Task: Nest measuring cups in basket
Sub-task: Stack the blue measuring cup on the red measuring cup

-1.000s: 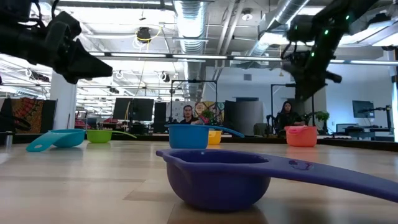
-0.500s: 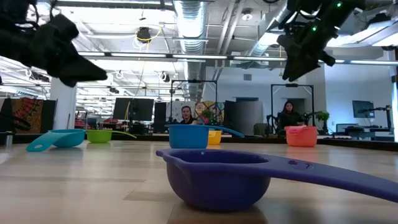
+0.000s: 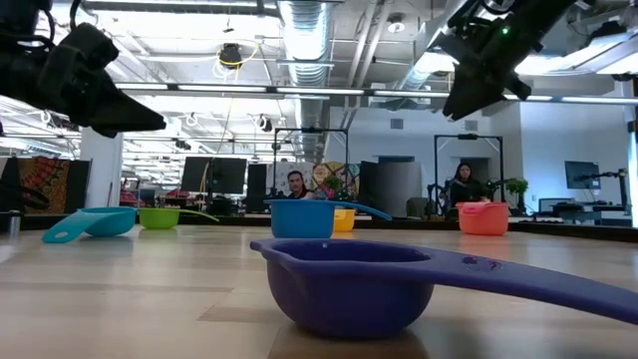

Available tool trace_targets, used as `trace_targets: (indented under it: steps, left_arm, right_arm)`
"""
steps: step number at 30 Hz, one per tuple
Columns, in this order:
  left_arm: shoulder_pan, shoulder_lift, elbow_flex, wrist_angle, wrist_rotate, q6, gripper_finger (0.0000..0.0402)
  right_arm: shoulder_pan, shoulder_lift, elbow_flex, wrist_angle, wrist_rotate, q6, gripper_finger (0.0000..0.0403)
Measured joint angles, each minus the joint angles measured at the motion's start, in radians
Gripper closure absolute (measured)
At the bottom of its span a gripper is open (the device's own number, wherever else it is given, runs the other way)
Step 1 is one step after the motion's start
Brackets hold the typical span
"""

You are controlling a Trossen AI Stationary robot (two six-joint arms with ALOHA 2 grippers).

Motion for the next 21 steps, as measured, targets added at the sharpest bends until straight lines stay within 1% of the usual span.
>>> trace_targets:
  steps: [9, 14, 21]
  left_arm:
    - [0.0, 0.0, 0.0, -0.002, 0.0, -0.001, 0.029]
    - [0.0, 0.0, 0.0, -0.003, 0.0, -0.001, 0.029]
    - [0.0, 0.0, 0.0, -0.004, -0.001, -0.001, 0.029]
  right_arm:
    - [0.058, 0.001, 0.0, 0.07, 0.052, 0.006, 0.027]
    - [0.062, 0.001, 0.0, 0.114, 0.051, -0.004, 0.0269]
    - [0.074, 0.001, 0.0, 0.066, 0.044, -0.003, 0.0273]
